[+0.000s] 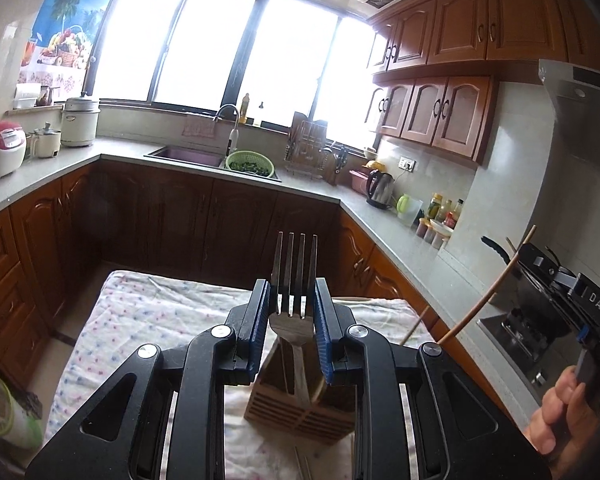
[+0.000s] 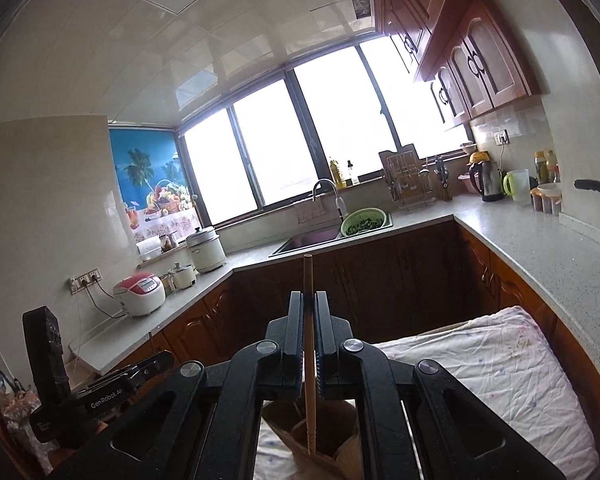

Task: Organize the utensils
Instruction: 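Carry the chopstick and fork up and lower them into the wooden holder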

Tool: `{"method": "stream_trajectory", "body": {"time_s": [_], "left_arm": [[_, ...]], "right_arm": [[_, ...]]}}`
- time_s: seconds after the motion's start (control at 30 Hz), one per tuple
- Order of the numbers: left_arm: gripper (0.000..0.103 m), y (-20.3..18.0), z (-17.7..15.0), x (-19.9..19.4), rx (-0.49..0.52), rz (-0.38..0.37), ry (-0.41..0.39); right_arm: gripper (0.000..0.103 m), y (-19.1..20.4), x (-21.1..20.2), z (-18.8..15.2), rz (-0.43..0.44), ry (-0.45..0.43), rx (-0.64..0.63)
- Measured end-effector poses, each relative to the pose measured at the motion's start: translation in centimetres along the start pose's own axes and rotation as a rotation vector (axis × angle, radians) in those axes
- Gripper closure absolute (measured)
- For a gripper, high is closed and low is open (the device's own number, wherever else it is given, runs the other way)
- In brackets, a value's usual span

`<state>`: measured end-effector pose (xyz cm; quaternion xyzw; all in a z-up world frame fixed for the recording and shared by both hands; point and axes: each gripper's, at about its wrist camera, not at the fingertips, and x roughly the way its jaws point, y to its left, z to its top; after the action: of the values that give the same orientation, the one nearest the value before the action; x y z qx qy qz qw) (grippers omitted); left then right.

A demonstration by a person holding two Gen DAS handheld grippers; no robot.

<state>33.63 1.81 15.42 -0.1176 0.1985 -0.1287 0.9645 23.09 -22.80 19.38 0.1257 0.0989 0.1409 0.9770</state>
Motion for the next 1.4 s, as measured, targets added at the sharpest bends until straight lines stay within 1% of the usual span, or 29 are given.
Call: {"method": "stream_trajectory", "body": {"time_s": [0.07, 0.13, 0.27, 0.37, 0.67, 0.8, 0.97, 1.03, 1.1, 1.4], "left_arm": [[0.083, 0.0, 0.2, 1.7, -0.007, 0.010, 0.005], [0.083, 0.1, 0.0, 3.4, -0.012, 0.021, 0.017], [0.083, 0.1, -1.3, 6.0, -0.020, 0.038, 0.051], [0.083, -0.2, -2.5, 7.3, -0.012, 0.044, 0.078], [0.083, -0.9, -4.9, 9.3, 0.049, 0.083, 0.103], [0.083, -0.7, -5.8, 10.6, 0.063, 0.090, 0.133], [0.083, -0.3, -7.3, 12.0, 0.059, 0.093, 0.178], [0.083, -0.4, -7.6, 12.2, 0.056, 0.076, 0.186], [0.083, -0.8, -7.9, 12.4, 0.071, 0.082, 0.196], [0.083, -1.3, -8.0, 12.2, 0.079, 0.088, 0.204]], "right_arm": [[0.099, -0.1, 0.9, 0.0, -0.017, -0.008, -0.009], [0.099, -0.5, 1.8, -0.5, -0.031, 0.002, -0.009], [0.099, -1.5, 3.3, -2.3, -0.058, 0.028, 0.002], [0.099, -2.3, 3.8, -3.7, -0.070, 0.031, 0.018], [0.099, -3.6, 5.7, -6.9, -0.074, 0.102, 0.064], [0.099, -3.9, 6.2, -7.9, -0.078, 0.125, 0.073], [0.099, -4.1, 6.7, -8.5, -0.085, 0.148, 0.079], [0.099, -4.3, 6.8, -8.7, -0.088, 0.151, 0.080], [0.099, -4.4, 6.8, -8.7, -0.092, 0.156, 0.079], [0.098, -4.9, 7.2, -8.5, -0.088, 0.171, 0.095]]}}
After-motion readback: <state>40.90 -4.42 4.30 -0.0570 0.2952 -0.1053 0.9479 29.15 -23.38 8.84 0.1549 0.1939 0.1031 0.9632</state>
